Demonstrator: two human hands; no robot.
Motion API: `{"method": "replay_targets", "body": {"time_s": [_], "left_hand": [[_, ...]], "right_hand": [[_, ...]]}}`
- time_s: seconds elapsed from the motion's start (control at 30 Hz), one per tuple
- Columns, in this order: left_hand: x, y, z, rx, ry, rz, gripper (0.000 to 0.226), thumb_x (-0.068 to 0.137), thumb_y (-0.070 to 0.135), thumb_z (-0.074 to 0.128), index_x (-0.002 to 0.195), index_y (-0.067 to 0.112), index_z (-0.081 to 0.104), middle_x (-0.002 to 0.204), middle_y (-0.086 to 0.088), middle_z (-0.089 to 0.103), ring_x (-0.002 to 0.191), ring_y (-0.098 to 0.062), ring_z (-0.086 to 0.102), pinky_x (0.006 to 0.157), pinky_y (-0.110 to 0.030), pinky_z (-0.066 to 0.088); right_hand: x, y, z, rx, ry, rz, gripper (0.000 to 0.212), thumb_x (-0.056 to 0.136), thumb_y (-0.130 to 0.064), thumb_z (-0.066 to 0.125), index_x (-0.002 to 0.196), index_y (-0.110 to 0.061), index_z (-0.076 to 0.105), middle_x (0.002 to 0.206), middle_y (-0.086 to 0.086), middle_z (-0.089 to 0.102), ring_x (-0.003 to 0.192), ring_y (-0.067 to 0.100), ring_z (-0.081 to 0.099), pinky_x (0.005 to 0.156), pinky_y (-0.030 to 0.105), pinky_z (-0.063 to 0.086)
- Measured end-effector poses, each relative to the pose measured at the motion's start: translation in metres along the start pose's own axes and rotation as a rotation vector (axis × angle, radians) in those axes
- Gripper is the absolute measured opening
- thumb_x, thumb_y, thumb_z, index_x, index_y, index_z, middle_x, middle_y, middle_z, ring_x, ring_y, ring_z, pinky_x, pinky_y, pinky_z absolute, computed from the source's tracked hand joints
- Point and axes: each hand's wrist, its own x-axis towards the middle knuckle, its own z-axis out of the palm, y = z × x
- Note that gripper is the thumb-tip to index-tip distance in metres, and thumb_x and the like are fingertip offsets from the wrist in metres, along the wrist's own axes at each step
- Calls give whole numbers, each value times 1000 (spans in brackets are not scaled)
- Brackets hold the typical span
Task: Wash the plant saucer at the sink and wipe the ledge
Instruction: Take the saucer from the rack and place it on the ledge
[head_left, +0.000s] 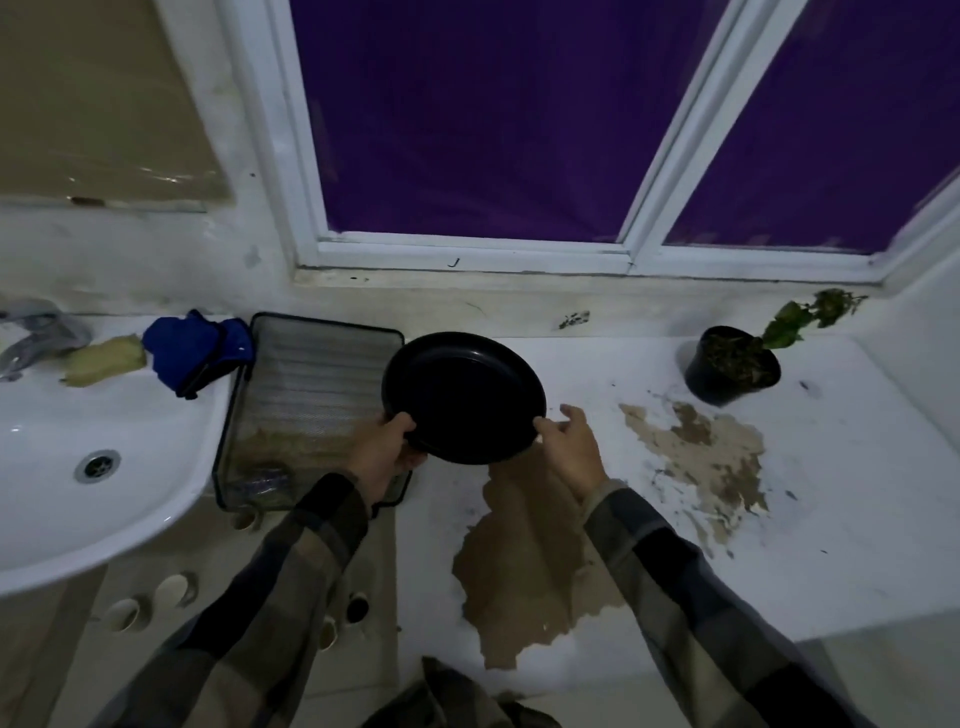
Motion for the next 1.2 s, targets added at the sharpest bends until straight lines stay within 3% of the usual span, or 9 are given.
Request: {"method": "replay_targets", "body": {"time_s": [0.13, 0.37, 0.5, 0.7, 0.83, 0.97, 1.07, 1.13, 1.2], "left_hand": [[7, -10, 21, -15, -43, -26, 25, 95, 8, 45, 119, 10, 54, 93, -8, 58, 76, -19, 56, 63, -28, 49], [41, -30, 62, 48, -48, -81, 31, 94, 10, 50, 125, 15, 53, 115, -13, 59, 98, -28, 60, 81, -36, 52], [61, -47, 91, 140, 19, -133, 34, 95, 11, 50, 128, 7, 52, 114, -14, 60, 88, -22, 59, 78, -31, 51], [81, -69, 134, 206, 90, -152, 21, 96, 14, 48, 116, 9, 54, 88, -5, 60, 75, -17, 56, 64, -25, 49], [96, -85, 152, 254, 125, -182, 27, 95, 15, 49, 121, 7, 53, 92, -6, 63, 77, -18, 58, 64, -27, 51], [103, -98, 163, 282, 133, -211, 29, 94, 15, 50, 121, 7, 55, 99, -10, 65, 86, -23, 59, 80, -36, 52], [107, -104, 166, 345, 119, -205, 34, 93, 16, 53, 125, 7, 53, 108, -12, 64, 90, -26, 61, 80, -37, 52], [109, -106, 167, 421, 104, -192, 39, 91, 18, 53, 127, 4, 54, 110, -13, 64, 89, -25, 61, 76, -34, 53], [110, -106, 168, 548, 130, -162, 47, 88, 23, 54, 132, 5, 51, 121, -14, 61, 99, -27, 60, 86, -36, 50]], "right_hand": [[12, 5, -18, 132, -91, 171, 43, 94, -9, 50, 134, 2, 41, 84, 18, 62, 64, 26, 58, 62, 40, 53], [55, 31, -51, 105, -46, 183, 19, 85, 5, 54, 98, 3, 66, 82, 19, 66, 71, 32, 62, 75, 50, 57], [88, 44, -77, 169, -95, 220, 21, 82, 10, 53, 85, -9, 61, 82, 21, 63, 73, 32, 60, 77, 49, 54], [140, 79, -98, 101, -160, 291, 28, 81, 9, 52, 108, 7, 61, 75, 16, 57, 71, 29, 55, 65, 38, 49], [167, 105, -102, 44, -216, 323, 35, 83, 6, 54, 117, 2, 59, 97, 21, 64, 82, 34, 64, 73, 39, 57], [185, 129, -102, 24, -268, 350, 25, 82, 9, 52, 103, -4, 58, 101, 17, 62, 83, 33, 62, 59, 31, 52], [194, 147, -103, -30, -286, 334, 14, 81, 6, 52, 85, -6, 56, 95, 13, 62, 79, 27, 60, 70, 27, 46], [195, 150, -106, -38, -282, 324, 12, 82, 2, 55, 89, -7, 55, 91, 11, 61, 74, 24, 57, 70, 26, 45], [194, 150, -109, -14, -300, 324, 22, 81, -4, 58, 101, -11, 54, 98, 12, 63, 76, 26, 60, 64, 30, 50]]}}
